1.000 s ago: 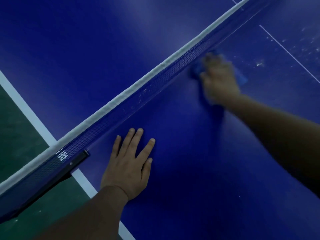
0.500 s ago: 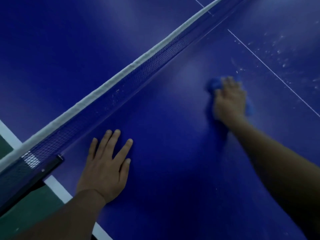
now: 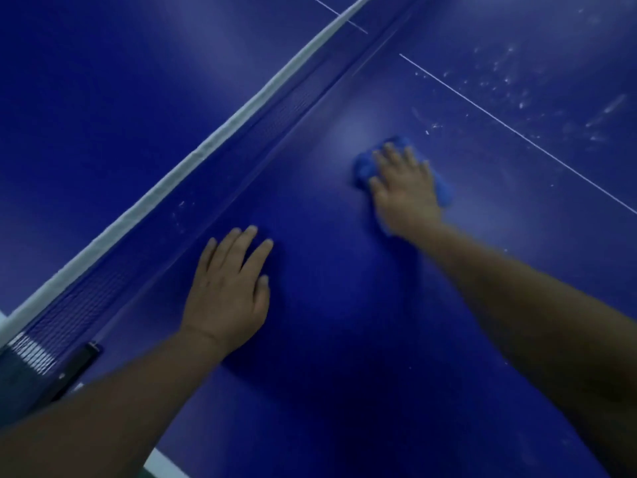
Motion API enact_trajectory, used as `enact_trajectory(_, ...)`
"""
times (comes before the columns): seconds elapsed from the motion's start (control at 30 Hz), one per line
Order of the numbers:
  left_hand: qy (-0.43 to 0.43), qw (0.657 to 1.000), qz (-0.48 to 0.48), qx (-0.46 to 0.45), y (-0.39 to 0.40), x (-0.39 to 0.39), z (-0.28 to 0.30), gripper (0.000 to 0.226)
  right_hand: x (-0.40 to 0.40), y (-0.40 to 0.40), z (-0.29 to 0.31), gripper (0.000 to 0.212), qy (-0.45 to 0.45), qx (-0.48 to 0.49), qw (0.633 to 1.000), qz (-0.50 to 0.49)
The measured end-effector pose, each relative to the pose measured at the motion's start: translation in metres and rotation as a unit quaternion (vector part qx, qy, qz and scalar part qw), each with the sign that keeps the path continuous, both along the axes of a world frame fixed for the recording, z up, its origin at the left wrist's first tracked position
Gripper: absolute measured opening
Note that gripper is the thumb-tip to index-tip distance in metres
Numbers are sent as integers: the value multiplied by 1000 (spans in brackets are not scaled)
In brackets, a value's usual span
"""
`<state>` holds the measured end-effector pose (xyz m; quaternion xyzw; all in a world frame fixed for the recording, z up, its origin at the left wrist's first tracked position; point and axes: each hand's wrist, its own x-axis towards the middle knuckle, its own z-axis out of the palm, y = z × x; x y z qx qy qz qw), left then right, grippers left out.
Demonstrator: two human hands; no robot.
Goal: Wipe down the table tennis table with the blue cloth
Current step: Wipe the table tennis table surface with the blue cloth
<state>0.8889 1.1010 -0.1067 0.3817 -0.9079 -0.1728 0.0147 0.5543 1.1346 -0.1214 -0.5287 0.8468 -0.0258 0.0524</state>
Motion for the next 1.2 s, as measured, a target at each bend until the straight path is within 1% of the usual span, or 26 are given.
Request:
enact_trajectory(0.03,10,1000,3,6,-10,-22,1,58,-33,2,0,63,5,1,997,-73)
enact_trajectory(0.1,6,1000,9,21,-28,-63,0,57,-84,13,6,59,-19,8,981,-190)
enact_trajectory(0.17,-23,1000,-4,17,-41,-89,-4,58,-99,17,10,58,-46,10,966,-254)
enact_trajectory(0.2,-38,999,-11,13,-44,-97,-7,59,-93,17,10,58,-43,8,964,-261)
enact_trajectory(0.23,-49,999,-13,10,-46,-100,-10,59,-80,14,6,58,-27,2,971,-237)
enact_trajectory(0.27,-52,999,-11,9,-46,-101,-12,60,-61,11,1,58,-6,-7,983,-182)
enact_trajectory(0.33,-53,998,-11,14,-45,-101,-14,63,-15,4,-2,61,8,-10,1000,-22)
enact_trajectory(0.4,-56,998,-12,10,-44,-100,-15,62,13,-8,0,61,-11,-1,994,111)
enact_trajectory(0.47,-56,998,-12,-5,-45,-100,-17,59,14,-31,4,61,-31,5,985,170)
enact_trajectory(0.53,-57,998,-14,-16,-47,-101,-21,57,4,-60,5,62,-32,3,974,222)
enact_trajectory(0.6,-53,998,-19,-24,-47,-100,-24,55,-13,-92,3,61,-28,21,960,279)
enact_trajectory(0.63,-51,998,-22,-28,-48,-100,-25,54,-27,-109,1,61,-11,32,955,293)
enact_trajectory(0.67,-51,998,-25,-33,-48,-101,-26,54,-46,-127,0,62,8,31,958,286)
enact_trajectory(0.7,-53,998,-28,-37,-49,-101,-27,54,-69,-145,0,65,23,22,967,252)
enact_trajectory(0.73,-55,997,-29,-40,-49,-100,-27,54,-92,-161,2,68,28,16,981,194)
enact_trajectory(0.8,-56,997,-30,-45,-49,-100,-29,54,-117,-179,11,69,-7,23,997,68)
enact_trajectory(0.83,-57,997,-30,-47,-49,-99,-29,53,-112,-179,11,67,-16,31,998,43)
enact_trajectory(0.87,-59,997,-31,-49,-49,-99,-29,54,-99,-174,11,66,-10,28,998,57)
enact_trajectory(0.9,-59,996,-32,-51,-49,-99,-29,54,-80,-164,10,67,-5,23,994,106)
enact_trajectory(0.97,-59,996,-33,-50,-50,-99,-29,54,-53,-136,4,66,-15,30,973,230)
enact_trajectory(1.0,-61,996,-33,-50,-51,-99,-29,54,-55,-132,4,65,-16,44,963,267)
enact_trajectory(1.03,-62,996,-33,-49,-50,-100,-29,54,-67,-138,6,64,-11,47,962,268)
enact_trajectory(1.07,-63,996,-34,-48,-50,-100,-29,54,-84,-150,9,64,-5,44,974,223)
enact_trajectory(1.13,-66,996,-36,-48,-50,-99,-29,54,-114,-174,14,63,-5,31,998,54)
enact_trajectory(1.17,-67,996,-35,-49,-50,-99,-29,54,-120,-184,15,60,-17,25,999,-26)
enact_trajectory(1.2,-68,996,-35,-51,-50,-99,-29,54,-116,-194,13,59,-21,18,996,-81)
